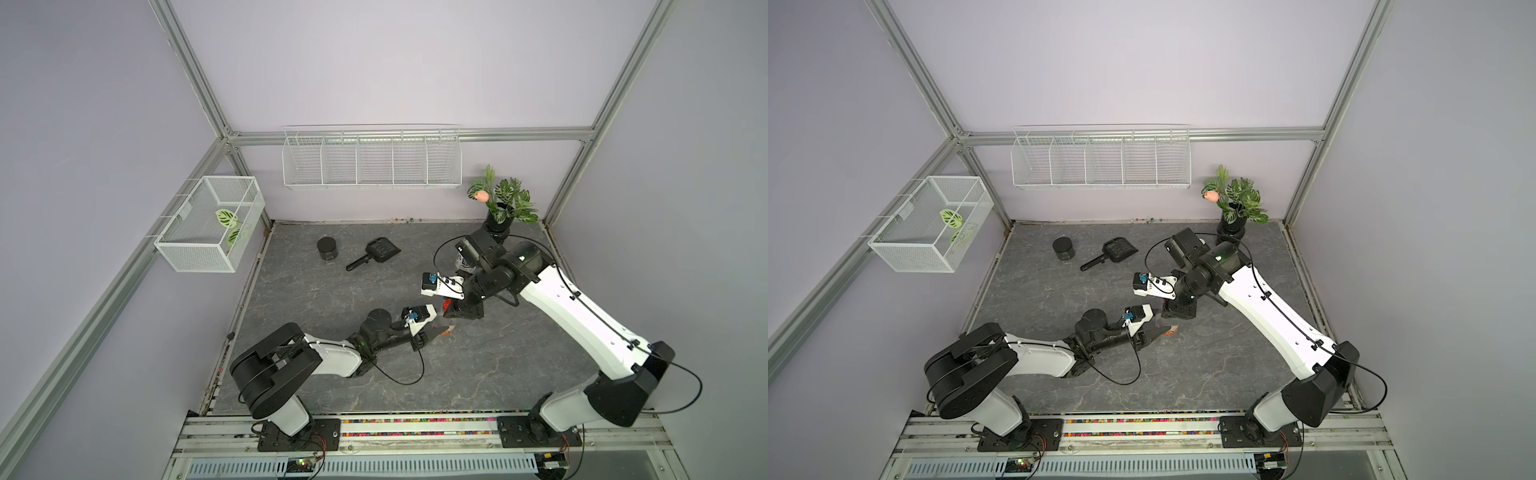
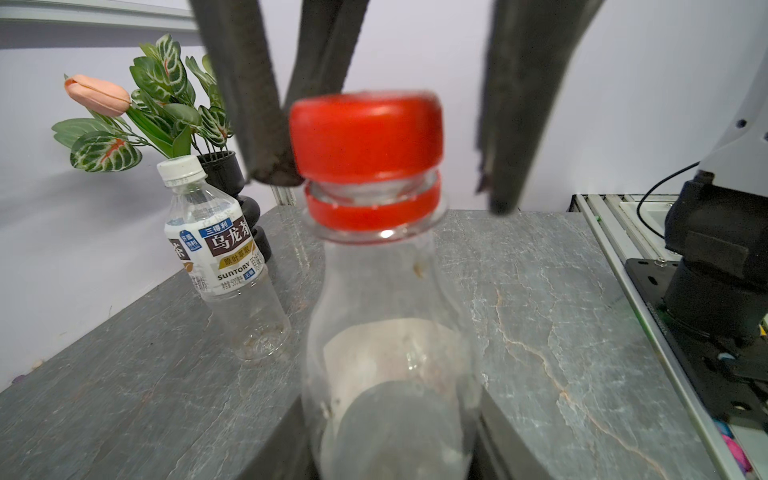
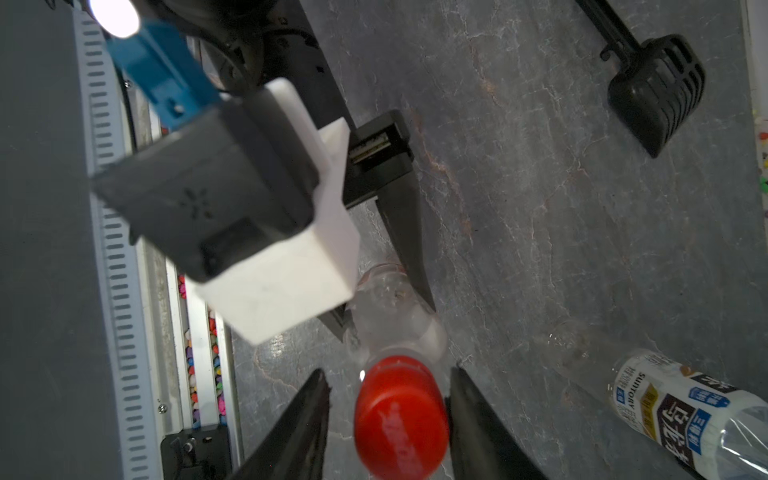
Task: Screw on the bottle caps
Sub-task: Screw the bottle cap onto the plastic bottle.
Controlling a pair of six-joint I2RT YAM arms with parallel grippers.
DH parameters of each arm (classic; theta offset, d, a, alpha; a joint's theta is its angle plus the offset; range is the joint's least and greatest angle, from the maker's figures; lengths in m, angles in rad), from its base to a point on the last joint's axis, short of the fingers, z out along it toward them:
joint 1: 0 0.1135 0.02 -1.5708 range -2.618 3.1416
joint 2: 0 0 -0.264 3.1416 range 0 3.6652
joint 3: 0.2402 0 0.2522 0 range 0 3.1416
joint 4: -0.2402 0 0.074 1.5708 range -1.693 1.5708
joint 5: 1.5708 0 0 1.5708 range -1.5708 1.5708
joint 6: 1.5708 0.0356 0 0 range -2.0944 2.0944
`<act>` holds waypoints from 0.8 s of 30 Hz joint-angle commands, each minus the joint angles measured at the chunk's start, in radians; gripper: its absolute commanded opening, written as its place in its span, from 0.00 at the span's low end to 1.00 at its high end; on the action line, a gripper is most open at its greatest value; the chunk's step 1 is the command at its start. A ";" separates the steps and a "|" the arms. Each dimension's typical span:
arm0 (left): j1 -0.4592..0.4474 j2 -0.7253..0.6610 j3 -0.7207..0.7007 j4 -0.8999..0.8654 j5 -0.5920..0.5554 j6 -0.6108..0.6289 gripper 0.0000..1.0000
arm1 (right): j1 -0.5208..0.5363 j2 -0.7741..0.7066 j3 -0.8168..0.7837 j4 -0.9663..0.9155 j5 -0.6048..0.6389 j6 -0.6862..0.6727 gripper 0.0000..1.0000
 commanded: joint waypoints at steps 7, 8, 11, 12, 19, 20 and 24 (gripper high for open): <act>0.001 0.021 -0.003 -0.122 0.023 -0.003 0.49 | -0.004 -0.019 0.011 -0.034 -0.027 -0.023 0.39; 0.002 0.021 -0.004 -0.123 0.022 -0.004 0.49 | -0.004 -0.021 0.010 -0.034 -0.027 -0.019 0.37; 0.000 0.017 -0.001 -0.132 0.019 -0.001 0.49 | -0.004 -0.016 0.006 -0.038 -0.033 0.035 0.17; 0.001 0.017 0.001 -0.135 0.015 0.001 0.49 | -0.003 -0.013 0.000 -0.036 -0.036 0.072 0.12; 0.002 0.014 -0.006 -0.131 -0.051 0.022 0.49 | 0.128 -0.030 -0.098 0.109 0.240 0.769 0.00; 0.000 0.013 -0.011 -0.120 -0.062 0.024 0.49 | 0.157 -0.028 -0.102 0.109 0.321 0.893 0.00; 0.002 0.006 -0.015 -0.109 -0.076 0.036 0.49 | 0.237 -0.003 -0.060 -0.057 0.591 1.581 0.00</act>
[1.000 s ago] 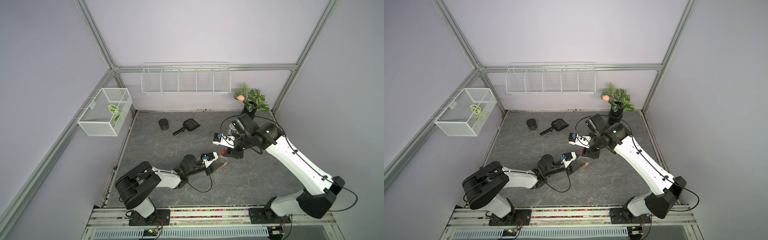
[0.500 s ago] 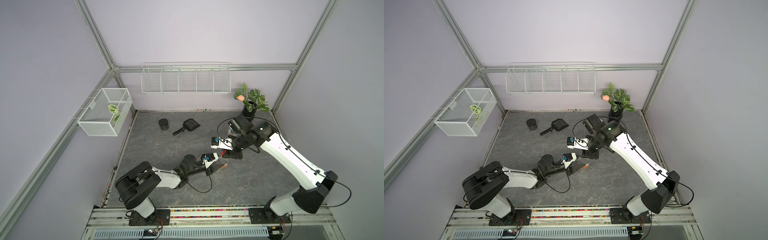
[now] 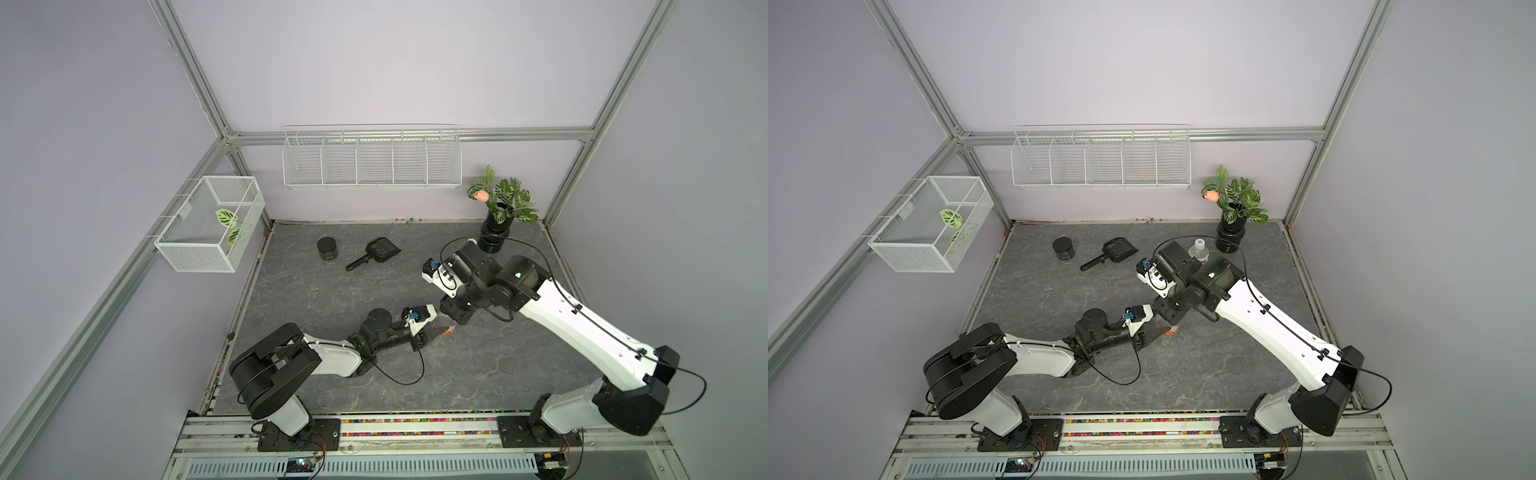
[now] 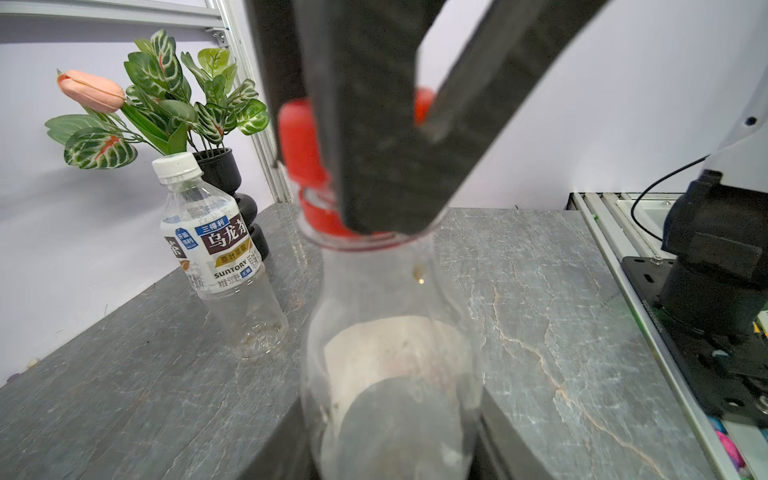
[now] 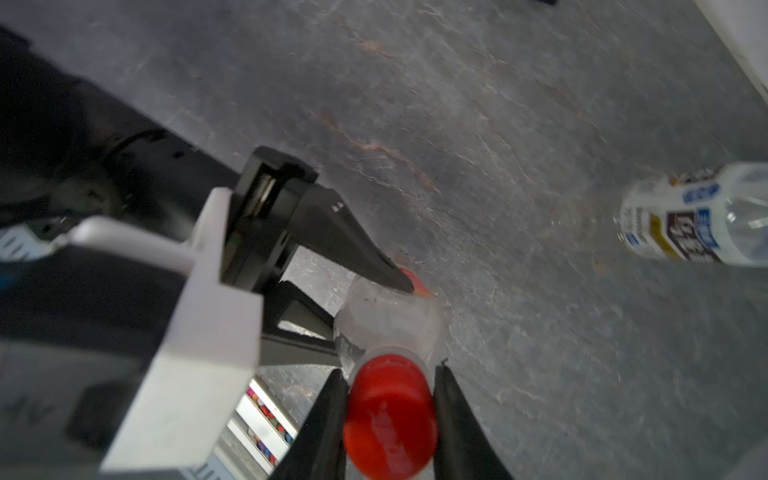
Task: Screw on the bottle caps
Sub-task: Screw the bottle cap onto the plastic bottle.
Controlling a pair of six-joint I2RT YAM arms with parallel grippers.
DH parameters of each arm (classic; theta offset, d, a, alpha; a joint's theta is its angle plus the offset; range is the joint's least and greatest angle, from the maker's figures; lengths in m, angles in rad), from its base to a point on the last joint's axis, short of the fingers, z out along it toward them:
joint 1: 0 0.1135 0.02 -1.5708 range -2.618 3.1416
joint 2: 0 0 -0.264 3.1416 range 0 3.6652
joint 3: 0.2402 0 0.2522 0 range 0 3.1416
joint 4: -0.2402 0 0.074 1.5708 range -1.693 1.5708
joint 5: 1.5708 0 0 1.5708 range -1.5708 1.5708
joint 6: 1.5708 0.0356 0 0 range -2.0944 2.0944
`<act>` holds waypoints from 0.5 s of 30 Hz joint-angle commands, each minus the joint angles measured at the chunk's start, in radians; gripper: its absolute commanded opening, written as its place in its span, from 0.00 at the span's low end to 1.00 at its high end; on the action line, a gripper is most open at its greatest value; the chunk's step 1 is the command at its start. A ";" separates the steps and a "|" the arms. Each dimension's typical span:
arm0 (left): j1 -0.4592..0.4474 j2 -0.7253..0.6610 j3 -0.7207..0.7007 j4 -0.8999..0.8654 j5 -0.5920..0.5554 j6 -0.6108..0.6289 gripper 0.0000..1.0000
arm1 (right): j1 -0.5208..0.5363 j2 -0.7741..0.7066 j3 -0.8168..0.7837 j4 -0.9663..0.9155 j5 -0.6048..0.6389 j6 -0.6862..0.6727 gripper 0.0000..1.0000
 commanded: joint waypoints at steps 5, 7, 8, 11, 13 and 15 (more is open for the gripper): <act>0.000 0.001 -0.020 -0.076 -0.067 0.022 0.49 | 0.167 0.078 -0.017 -0.103 0.302 0.921 0.02; 0.000 0.001 -0.024 -0.071 -0.068 0.014 0.49 | 0.187 0.072 -0.007 -0.084 0.349 0.940 0.13; 0.000 0.001 -0.026 -0.067 -0.070 0.014 0.49 | 0.190 0.064 -0.001 -0.085 0.364 0.943 0.16; 0.000 0.001 -0.032 -0.066 -0.097 -0.009 0.49 | 0.201 0.007 -0.023 -0.035 0.396 0.922 0.28; 0.001 0.001 -0.032 -0.073 -0.110 -0.013 0.49 | 0.203 -0.045 -0.079 0.064 0.375 0.804 0.43; 0.001 0.006 -0.031 -0.071 -0.109 -0.016 0.49 | 0.203 -0.090 -0.112 0.100 0.372 0.695 0.52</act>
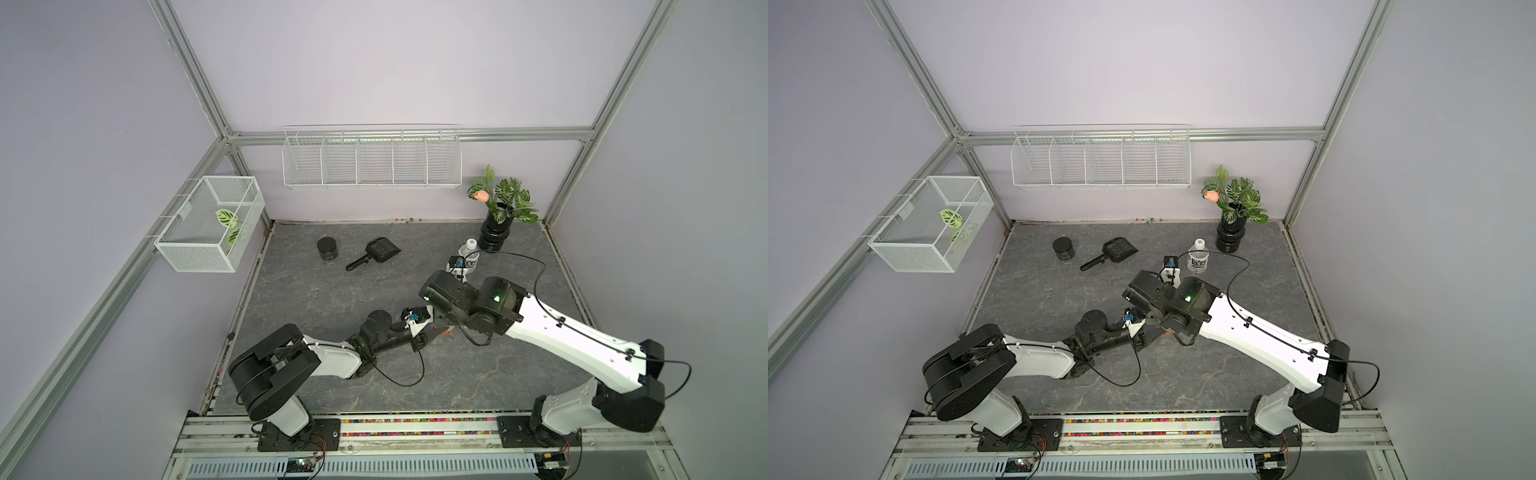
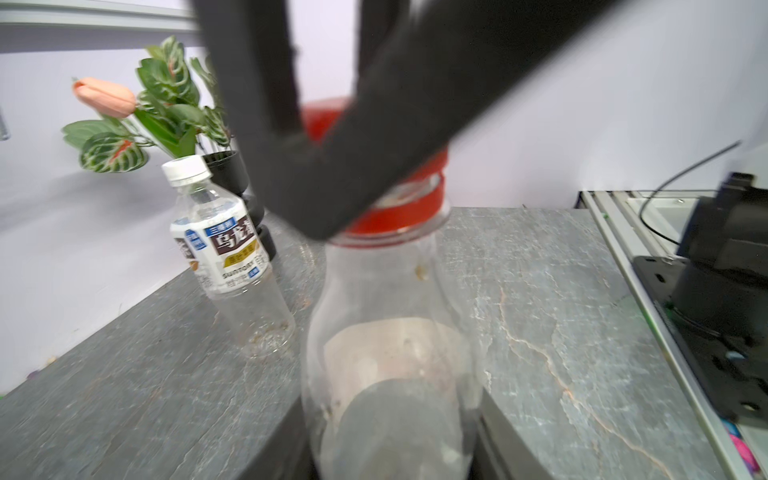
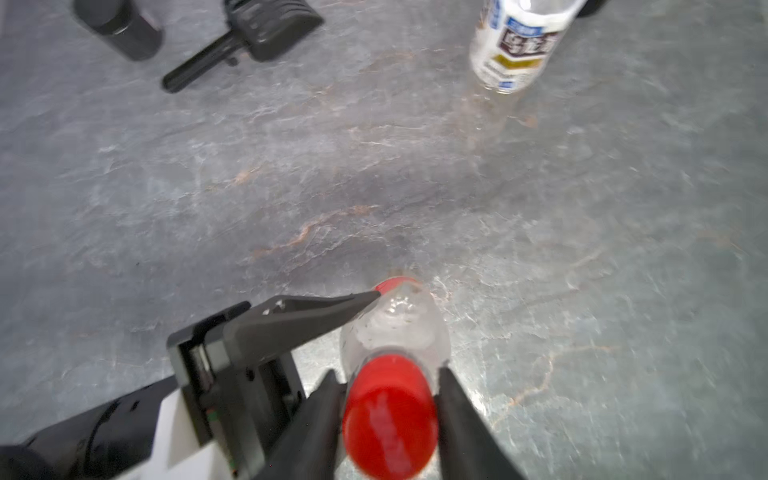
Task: Screw on the bottle caps
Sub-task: Screw the bottle cap onto the plastic bottle.
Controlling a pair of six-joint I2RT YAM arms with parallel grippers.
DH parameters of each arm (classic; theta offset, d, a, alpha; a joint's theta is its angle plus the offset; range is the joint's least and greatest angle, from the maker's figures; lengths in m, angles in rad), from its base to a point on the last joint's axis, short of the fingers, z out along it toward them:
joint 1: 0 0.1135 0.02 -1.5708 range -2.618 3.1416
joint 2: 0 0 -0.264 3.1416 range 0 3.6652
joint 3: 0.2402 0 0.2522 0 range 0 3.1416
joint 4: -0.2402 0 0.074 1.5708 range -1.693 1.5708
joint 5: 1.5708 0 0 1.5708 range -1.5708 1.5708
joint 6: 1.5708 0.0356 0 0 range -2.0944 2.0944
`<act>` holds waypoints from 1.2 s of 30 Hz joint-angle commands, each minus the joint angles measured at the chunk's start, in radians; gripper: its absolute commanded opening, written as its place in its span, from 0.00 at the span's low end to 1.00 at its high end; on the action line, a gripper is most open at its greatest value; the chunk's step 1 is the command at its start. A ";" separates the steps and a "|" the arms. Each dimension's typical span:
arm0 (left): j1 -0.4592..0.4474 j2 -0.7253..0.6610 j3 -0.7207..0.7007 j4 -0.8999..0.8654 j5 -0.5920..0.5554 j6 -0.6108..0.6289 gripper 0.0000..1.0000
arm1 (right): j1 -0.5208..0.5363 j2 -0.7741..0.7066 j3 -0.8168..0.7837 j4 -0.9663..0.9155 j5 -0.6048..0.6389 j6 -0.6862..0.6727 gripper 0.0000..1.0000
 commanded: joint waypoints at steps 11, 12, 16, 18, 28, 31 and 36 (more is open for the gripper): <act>0.009 0.018 -0.030 -0.077 -0.026 -0.009 0.49 | -0.019 -0.211 -0.047 0.125 -0.142 -0.963 0.98; 0.009 0.018 -0.028 -0.078 -0.018 -0.008 0.49 | -0.026 -0.227 -0.070 0.141 -0.135 -1.036 0.98; 0.008 0.019 -0.022 -0.086 0.021 -0.006 0.49 | -0.164 -0.317 -0.152 0.167 -0.431 -1.335 0.92; 0.009 0.017 -0.015 -0.107 0.049 -0.003 0.49 | -0.284 -0.335 -0.150 0.137 -0.657 -1.465 0.87; 0.009 0.023 0.002 -0.123 0.121 0.001 0.49 | -0.419 -0.135 -0.005 -0.064 -0.889 -1.802 0.66; 0.009 0.025 0.002 -0.123 0.123 0.003 0.49 | -0.419 -0.105 -0.006 -0.043 -0.877 -1.845 0.64; 0.009 0.024 0.004 -0.130 0.126 0.001 0.49 | -0.425 -0.061 0.005 -0.014 -0.885 -1.865 0.59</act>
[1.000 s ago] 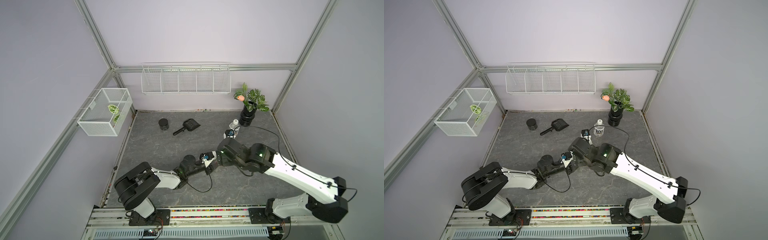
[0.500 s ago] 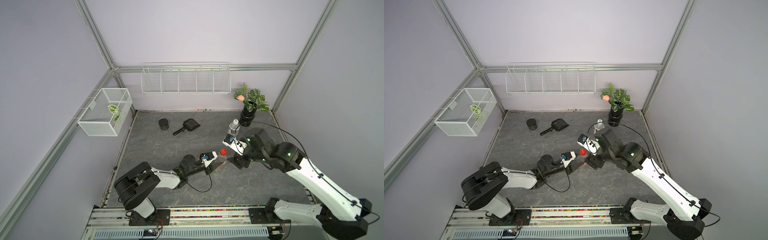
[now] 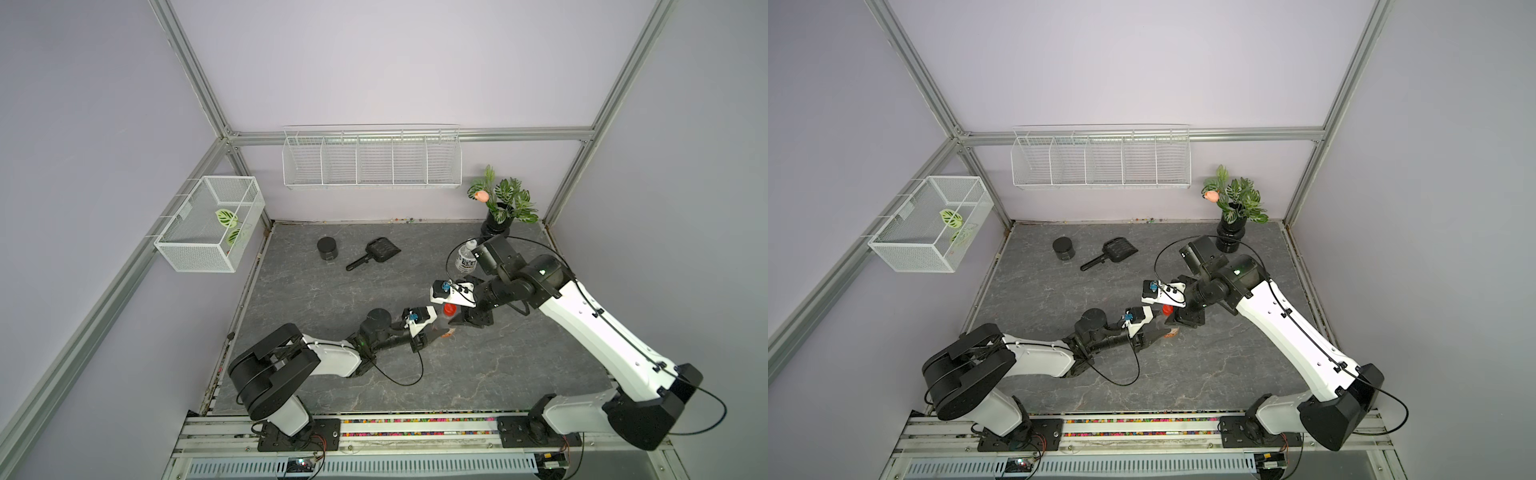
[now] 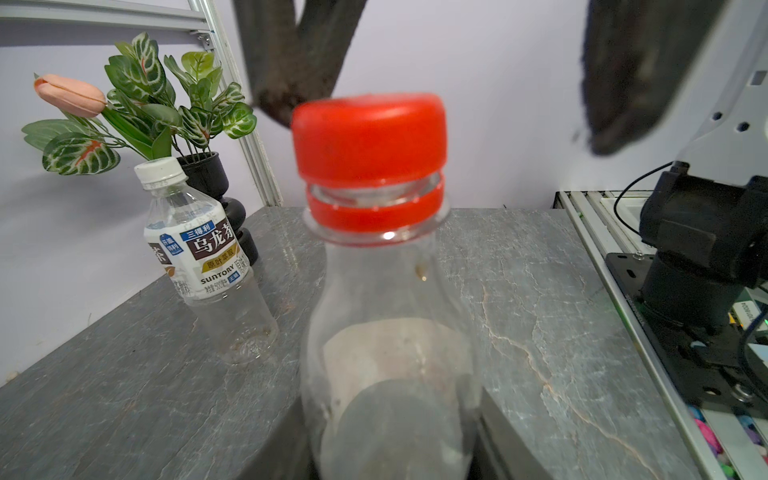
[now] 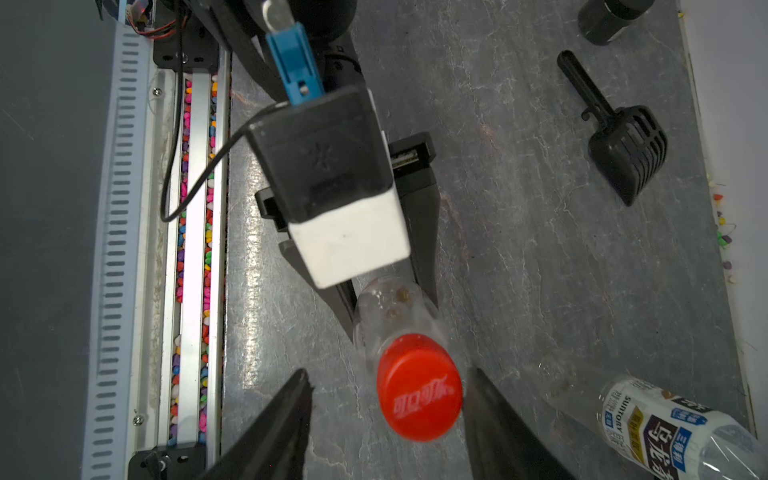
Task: Screw on the bottle caps
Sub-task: Screw the bottle cap onto the plastic bottle.
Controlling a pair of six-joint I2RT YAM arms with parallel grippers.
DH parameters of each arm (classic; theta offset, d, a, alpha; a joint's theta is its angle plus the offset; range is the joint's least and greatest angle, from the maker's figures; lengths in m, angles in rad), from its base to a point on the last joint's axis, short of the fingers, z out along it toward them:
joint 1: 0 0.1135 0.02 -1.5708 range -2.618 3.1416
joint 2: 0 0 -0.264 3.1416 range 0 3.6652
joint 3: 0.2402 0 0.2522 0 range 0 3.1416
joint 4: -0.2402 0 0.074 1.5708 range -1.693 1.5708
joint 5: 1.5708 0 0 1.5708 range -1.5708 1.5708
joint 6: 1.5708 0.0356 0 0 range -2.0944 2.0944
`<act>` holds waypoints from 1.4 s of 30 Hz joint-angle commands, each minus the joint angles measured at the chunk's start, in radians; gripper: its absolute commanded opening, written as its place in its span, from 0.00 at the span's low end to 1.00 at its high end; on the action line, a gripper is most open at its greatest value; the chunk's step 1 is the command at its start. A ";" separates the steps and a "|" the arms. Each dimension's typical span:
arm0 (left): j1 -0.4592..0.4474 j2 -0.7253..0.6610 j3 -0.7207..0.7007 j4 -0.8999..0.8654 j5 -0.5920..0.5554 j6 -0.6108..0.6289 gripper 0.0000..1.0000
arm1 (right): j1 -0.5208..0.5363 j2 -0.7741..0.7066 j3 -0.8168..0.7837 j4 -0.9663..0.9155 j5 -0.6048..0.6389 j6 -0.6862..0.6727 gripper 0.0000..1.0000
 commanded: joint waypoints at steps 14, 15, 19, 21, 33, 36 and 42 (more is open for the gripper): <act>0.001 0.028 0.005 -0.120 0.026 -0.003 0.49 | -0.022 0.045 0.040 -0.065 -0.047 -0.019 0.14; 0.000 0.029 0.005 -0.120 0.024 -0.002 0.49 | -0.022 0.047 0.037 -0.067 -0.044 0.009 0.12; 0.000 0.025 0.004 -0.115 0.000 -0.003 0.48 | 0.012 0.037 -0.028 -0.015 0.068 0.186 0.04; 0.000 0.020 0.004 -0.118 -0.025 -0.003 0.48 | 0.061 0.026 -0.069 0.043 0.220 0.368 0.00; 0.000 0.008 -0.002 -0.088 -0.082 0.025 0.49 | 0.274 0.145 0.010 -0.102 0.716 1.905 0.03; 0.001 0.006 -0.002 -0.095 -0.080 0.025 0.49 | 0.331 0.149 0.051 -0.097 0.807 1.970 0.20; 0.001 0.014 -0.009 -0.092 -0.110 -0.001 0.48 | 0.357 -0.024 -0.037 0.075 0.913 1.675 0.66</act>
